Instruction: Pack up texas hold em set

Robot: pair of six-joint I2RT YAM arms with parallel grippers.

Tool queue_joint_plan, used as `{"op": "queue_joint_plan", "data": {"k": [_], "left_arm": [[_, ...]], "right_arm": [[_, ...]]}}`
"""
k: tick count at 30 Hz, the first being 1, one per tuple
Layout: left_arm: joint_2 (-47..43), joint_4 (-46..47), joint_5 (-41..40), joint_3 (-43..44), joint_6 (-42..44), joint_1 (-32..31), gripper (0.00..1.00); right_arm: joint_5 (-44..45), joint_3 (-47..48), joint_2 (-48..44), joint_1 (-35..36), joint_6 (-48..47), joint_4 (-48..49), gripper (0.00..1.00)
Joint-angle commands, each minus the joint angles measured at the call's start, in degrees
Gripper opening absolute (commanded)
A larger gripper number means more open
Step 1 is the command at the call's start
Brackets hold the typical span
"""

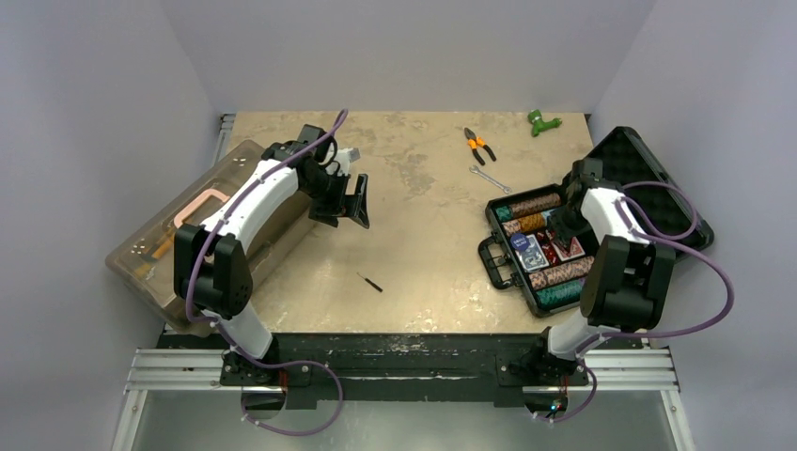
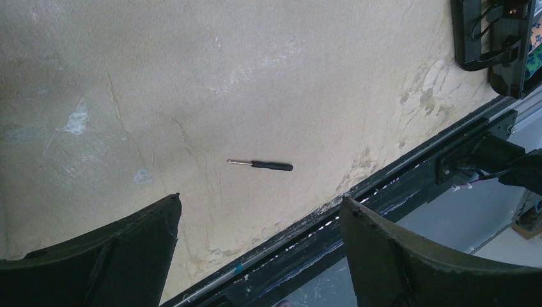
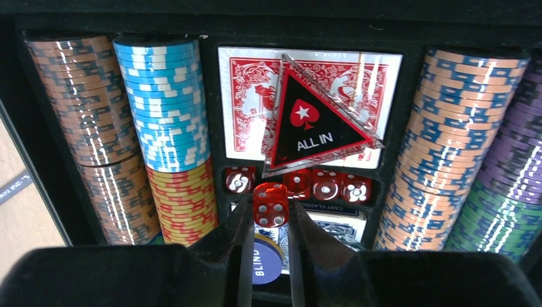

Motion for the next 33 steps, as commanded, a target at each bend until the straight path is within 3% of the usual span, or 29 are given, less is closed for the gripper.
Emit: {"op": "queue_joint_plan", "data": {"k": [1,13,18,33], "left_arm": [[-1.28,0.02,-0.56,1.06,0.65,0.28,0.90],[0.43,-1.59,-0.14,2.53,0.65,0.26,0.90],[0.44,-1.58,-0.13,2.55,0.65,0.23,0.90],[1.05,-1.70,0.01,2.88,0.82,0.31,0.90]], "right_arm": [[-2.48,0.68,1.09,-0.02,1.50,2.65,0.00],[-0.61,-2.48,1.18,0.65,1.75,5.68,0.00],[5.35,-0.97,0.25,4.39,0.94,4.47,0.00],[8.77,-6.26,-0.65,6.02,7.51,6.65,0.00]]}}
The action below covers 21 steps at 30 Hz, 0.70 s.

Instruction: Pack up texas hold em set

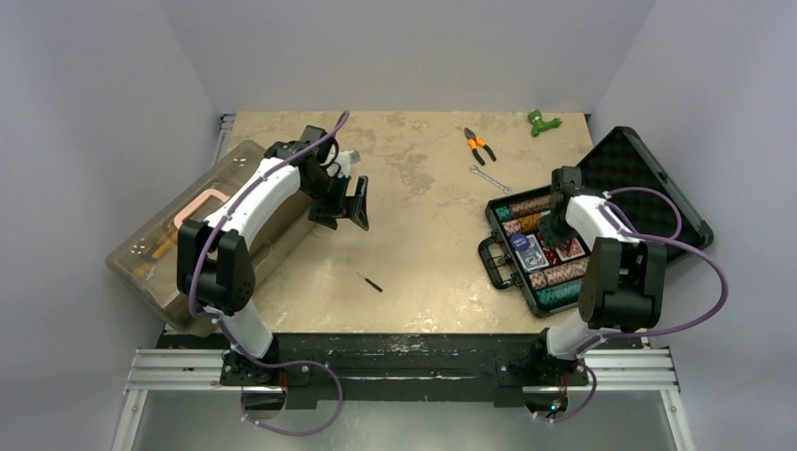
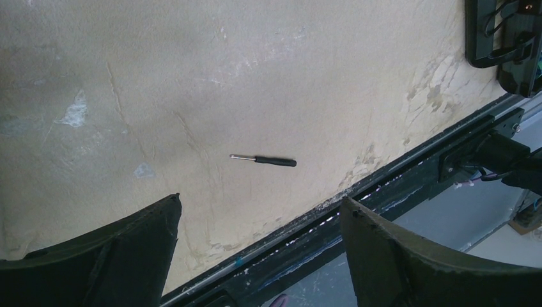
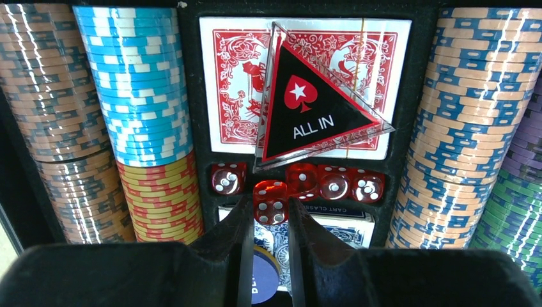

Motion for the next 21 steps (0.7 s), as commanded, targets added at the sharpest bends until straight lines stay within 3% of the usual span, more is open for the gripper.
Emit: {"op": "queue_joint_plan", "data": {"k": [1,8,14,18,21], "left_arm": [[-0.52,-0.03,0.30,2.01,0.80,0.27,0.90],[-0.70,0.04,0.27,1.95,0.93,0.27,0.90],[-0.57,0.16,0.29,1.88,1.06,0.27,0.90],[-0.61,0.16,0.36,1.79,1.06,0.27,0.90],[-0.52,0.16,0.49,1.77,1.02,0.27,0.90]], "right_arm": [[2.80,-0.78,-0.27,0.41,2.07,1.90,0.00],[3.80,0.33,0.82,0.35,3.13,-0.83,0.00],[3.02,0.70,1.11,0.49,2.09,-0.39,0.18],[2.88,1.50,0.27,0.96,0.64,-0.50,0.38],[2.64,1.69,-0.21,1.24,0.16,-1.03,0.41]]}}
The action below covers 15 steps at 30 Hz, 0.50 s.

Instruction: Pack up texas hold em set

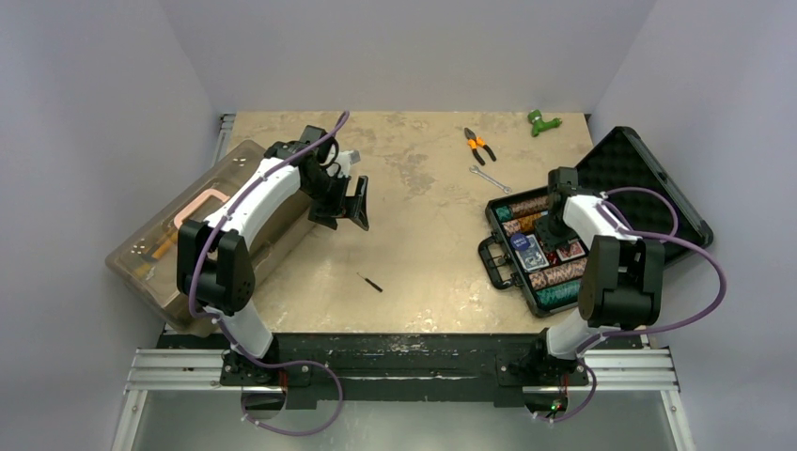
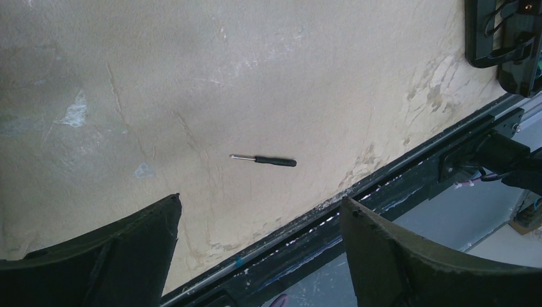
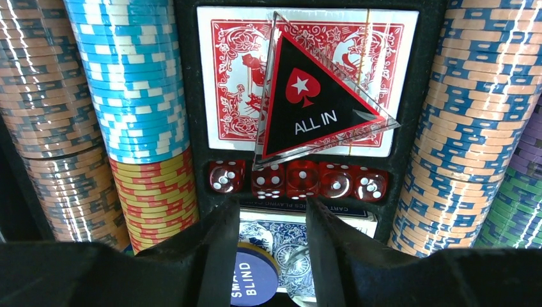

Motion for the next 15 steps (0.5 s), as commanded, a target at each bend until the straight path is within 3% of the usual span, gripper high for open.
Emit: {"op": "queue_joint_plan", "data": {"k": [1,6,15], "left_arm": [[-0.52,0.16,0.55,1.77,0.98,0.27,0.90],[-0.10,0.26,0.86,1.93,0.98,0.27,0.90],[0.52,0.21,1.64,2.30,0.55,0.27,0.90]], "right_arm": [[1.71,1.90,-1.21,0.58,-0.68,-1.52,0.41],[1.75,2.48,-2.21,1.36,-3.38,-1.88,0.48],[10.22,12.04,-5.03,10.00,-24.55,1.45,0.86]]}}
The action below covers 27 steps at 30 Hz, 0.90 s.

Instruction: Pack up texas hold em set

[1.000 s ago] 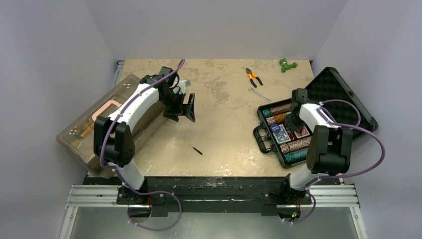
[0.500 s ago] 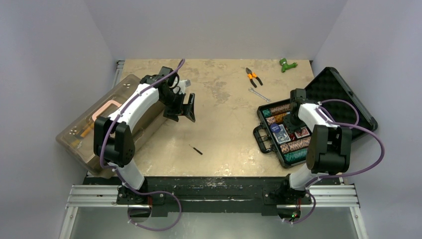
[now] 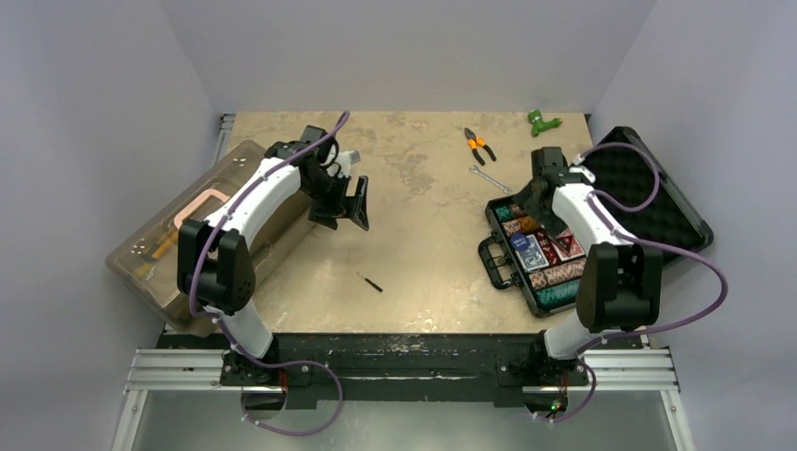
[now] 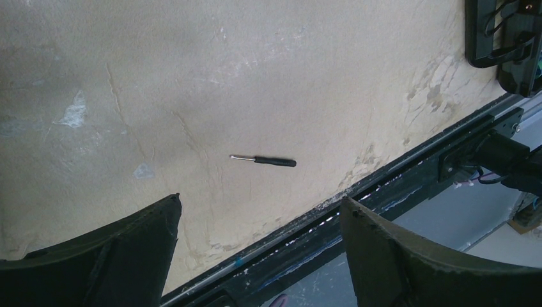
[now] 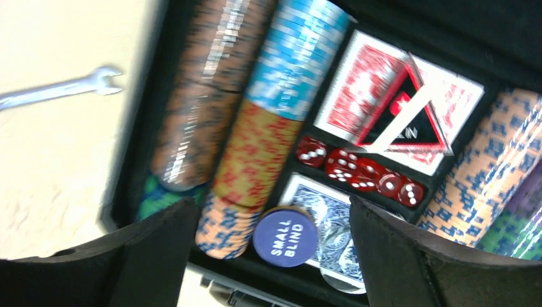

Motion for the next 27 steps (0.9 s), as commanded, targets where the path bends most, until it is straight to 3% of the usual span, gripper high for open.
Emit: {"op": "queue_joint_plan", "data": {"k": [1,2,7,13,16,20,24,27], "left_arm": [[0.44,0.27,1.65,2.24,0.52,0.27,0.90],[0.42,0.27,1.70,2.28,0.46,0.27,0.90],[0.19,0.27,1.40,1.98,0.45,0.27,0.90],[0.08,0.38,1.27,1.43,0.18,0.43,0.90],[0.20,0.53,1.47,1.08,-0.05,0.97,0.90],[0.38,0.93,2.27,0.26,-0.80,2.41,0.90],[0.32,1.35,2.77,-0.67,-1.60,3.86,0.90],[0.64,1.53,3.06,-0.88,-1.83,4.37,0.90]], "right_arm": [[7.80,6.67,-4.66,3.59,-13.01,2.59,0.92],[8.52,7.40,-5.14,3.58,-14.50,3.24,0.98],[16.03,14.26,-6.25,3.64,-26.39,7.65,0.99],[40.61,26.86,0.16,3.25,-42.46,3.66,0.99],[50.27,25.29,1.06,2.15,-55.07,11.24,0.99],[49.85,21.03,-0.93,-2.39,-64.91,21.96,0.97],[48.53,20.35,-0.55,-4.31,-72.06,27.13,0.73],[47.79,19.94,0.57,-5.56,-77.04,30.97,0.70]]}}
